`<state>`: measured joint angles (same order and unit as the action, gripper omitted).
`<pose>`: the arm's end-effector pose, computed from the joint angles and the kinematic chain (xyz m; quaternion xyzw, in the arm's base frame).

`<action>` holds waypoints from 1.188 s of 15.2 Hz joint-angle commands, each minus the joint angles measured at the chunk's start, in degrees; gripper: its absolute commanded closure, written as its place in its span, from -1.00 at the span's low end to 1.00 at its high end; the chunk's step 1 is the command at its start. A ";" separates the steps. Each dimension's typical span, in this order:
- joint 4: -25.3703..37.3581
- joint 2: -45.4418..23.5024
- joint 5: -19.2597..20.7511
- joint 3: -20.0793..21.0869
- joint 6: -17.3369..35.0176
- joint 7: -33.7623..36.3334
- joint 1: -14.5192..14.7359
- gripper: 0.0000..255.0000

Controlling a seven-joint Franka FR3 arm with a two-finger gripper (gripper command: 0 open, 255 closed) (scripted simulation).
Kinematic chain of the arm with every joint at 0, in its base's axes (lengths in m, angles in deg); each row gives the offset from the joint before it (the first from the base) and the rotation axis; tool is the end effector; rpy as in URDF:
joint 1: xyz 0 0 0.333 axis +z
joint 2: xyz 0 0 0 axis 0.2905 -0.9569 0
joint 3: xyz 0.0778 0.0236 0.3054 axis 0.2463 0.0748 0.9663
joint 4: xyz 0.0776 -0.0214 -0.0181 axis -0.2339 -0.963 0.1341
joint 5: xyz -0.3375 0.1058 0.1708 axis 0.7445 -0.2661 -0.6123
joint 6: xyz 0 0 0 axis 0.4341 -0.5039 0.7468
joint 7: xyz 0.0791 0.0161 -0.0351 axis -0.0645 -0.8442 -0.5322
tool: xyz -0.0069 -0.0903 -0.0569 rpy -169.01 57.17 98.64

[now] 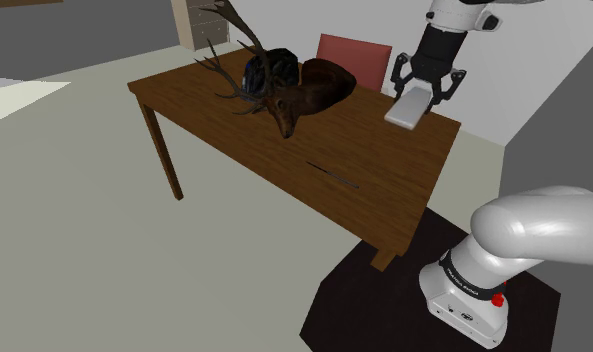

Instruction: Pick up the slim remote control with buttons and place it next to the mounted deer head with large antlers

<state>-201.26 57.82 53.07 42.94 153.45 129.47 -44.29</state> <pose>0.3215 -0.0614 0.5647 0.7657 -0.6432 -0.0057 0.0007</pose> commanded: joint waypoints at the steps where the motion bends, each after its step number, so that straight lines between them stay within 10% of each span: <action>1: 1.71 -0.17 0.23 -0.28 -1.56 -0.07 -0.11 1.00; 18: 17.85 -4.38 1.34 -1.20 -13.50 0.52 -0.77 1.00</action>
<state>-184.48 53.83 54.29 41.86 140.65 130.05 -44.99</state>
